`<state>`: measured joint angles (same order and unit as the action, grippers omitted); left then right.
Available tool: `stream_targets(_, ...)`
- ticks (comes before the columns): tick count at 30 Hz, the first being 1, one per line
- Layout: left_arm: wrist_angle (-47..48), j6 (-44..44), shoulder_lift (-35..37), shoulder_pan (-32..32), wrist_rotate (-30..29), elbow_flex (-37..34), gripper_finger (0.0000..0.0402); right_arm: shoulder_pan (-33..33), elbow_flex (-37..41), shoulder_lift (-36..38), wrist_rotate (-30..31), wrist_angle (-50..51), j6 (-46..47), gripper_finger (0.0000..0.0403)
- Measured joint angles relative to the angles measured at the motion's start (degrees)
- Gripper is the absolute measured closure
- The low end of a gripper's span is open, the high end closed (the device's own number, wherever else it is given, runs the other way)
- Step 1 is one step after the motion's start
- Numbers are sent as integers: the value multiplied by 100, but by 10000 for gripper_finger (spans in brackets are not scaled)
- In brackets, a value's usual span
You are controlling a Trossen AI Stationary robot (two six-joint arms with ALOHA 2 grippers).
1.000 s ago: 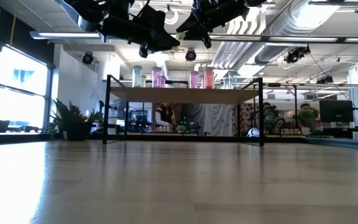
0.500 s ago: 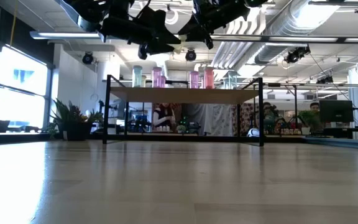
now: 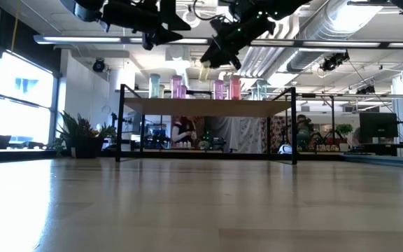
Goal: Pick and place medicine bottles onto shelf by color
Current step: Put the yellow pill bottle on the shelf
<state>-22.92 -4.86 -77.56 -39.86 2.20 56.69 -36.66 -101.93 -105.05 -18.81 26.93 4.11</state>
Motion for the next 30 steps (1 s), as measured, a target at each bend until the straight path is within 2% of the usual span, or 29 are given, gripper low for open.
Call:
stream_targets(5, -4, 249, 157, 0, -153, 0, 167, 117, 0, -255, 17, -12, -51, 299)
stream_targets(21, 151, 254, 173, 0, -147, 0, 166, 372, 0, -634, 1082, 168, -1131, 299)
stream_targets(30, 168, 253, 171, 0, -140, 0, 167, 372, 0, -634, 1080, 329, -1512, 299)
